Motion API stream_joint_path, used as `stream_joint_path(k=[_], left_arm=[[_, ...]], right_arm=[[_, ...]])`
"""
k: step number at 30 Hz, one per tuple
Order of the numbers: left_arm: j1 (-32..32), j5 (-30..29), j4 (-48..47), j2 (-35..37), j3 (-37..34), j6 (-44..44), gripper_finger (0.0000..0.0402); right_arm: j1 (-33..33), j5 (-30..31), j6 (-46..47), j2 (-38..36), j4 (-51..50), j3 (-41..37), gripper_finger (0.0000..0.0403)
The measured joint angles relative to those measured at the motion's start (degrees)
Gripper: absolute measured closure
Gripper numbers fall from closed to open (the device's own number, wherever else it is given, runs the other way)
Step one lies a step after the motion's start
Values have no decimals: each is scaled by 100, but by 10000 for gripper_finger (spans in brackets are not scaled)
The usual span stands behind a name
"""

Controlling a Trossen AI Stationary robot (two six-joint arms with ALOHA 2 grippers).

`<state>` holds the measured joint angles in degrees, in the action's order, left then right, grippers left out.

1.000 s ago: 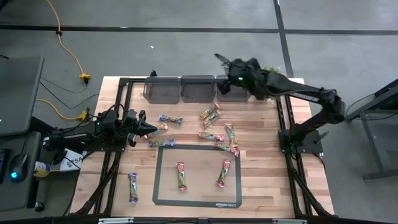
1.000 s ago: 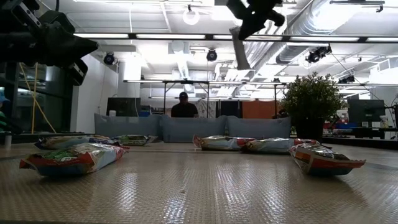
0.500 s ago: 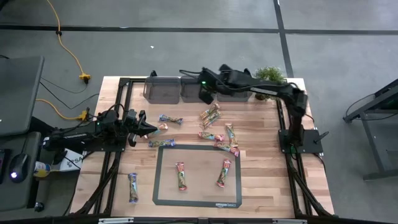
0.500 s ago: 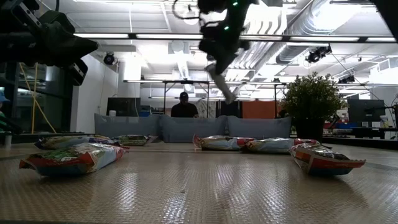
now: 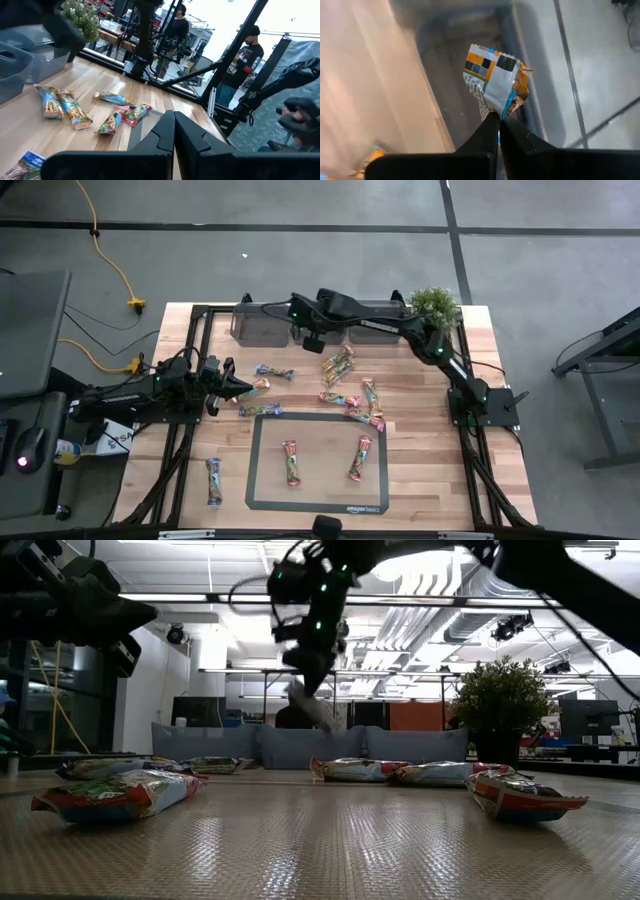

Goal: Pick and place Granola Bars by type
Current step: Put the yellow granola bar into the middle black bin

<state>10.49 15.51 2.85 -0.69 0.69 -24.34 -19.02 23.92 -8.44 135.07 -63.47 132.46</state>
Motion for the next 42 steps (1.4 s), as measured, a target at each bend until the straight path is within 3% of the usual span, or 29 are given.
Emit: stream_joint_path(k=[10,26,32,42], left_arm=[[0,-2,0,2,0,0,401],[1,-14,-2,1,0,0,401],[1,-31,0,1,0,0,401],[1,-24,0,1,0,0,401]], right_arm=[[-244,-432,484,578,-144,173,403],[-322,-1274,558,649,59,173,398],[-324,-1288,554,649,114,173,333],[-342,-567,306,505,134,171,202]])
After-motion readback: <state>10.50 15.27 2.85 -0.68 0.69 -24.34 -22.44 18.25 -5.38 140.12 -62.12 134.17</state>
